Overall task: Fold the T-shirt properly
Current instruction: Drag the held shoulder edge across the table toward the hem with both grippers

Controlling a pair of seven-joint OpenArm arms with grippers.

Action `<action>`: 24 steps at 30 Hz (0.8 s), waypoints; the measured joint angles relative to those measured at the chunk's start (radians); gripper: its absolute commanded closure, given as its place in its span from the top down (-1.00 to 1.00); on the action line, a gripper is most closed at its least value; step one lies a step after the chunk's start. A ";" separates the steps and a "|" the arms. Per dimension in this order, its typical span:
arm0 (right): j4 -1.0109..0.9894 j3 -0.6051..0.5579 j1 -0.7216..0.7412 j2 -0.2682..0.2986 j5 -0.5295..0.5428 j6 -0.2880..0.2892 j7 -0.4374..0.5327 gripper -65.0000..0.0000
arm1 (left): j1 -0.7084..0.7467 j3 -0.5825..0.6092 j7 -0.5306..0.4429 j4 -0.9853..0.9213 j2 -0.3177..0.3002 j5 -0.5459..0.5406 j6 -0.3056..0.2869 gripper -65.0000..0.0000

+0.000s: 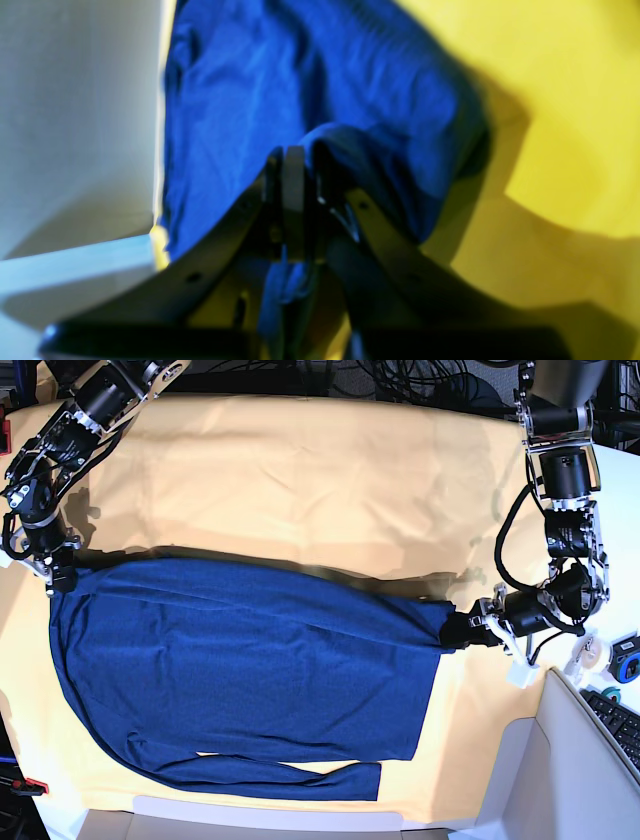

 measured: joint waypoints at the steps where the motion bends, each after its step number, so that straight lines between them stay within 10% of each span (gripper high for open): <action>1: 0.003 0.000 0.005 0.005 -0.004 0.000 0.001 -1.00 | -0.003 0.000 -0.001 0.000 -0.008 -0.004 0.000 -1.00; 24: 0.001 -0.011 0.093 -0.001 -0.274 0.008 -0.007 -1.00 | 0.071 0.002 -0.018 -0.001 -0.019 0.131 0.000 -0.99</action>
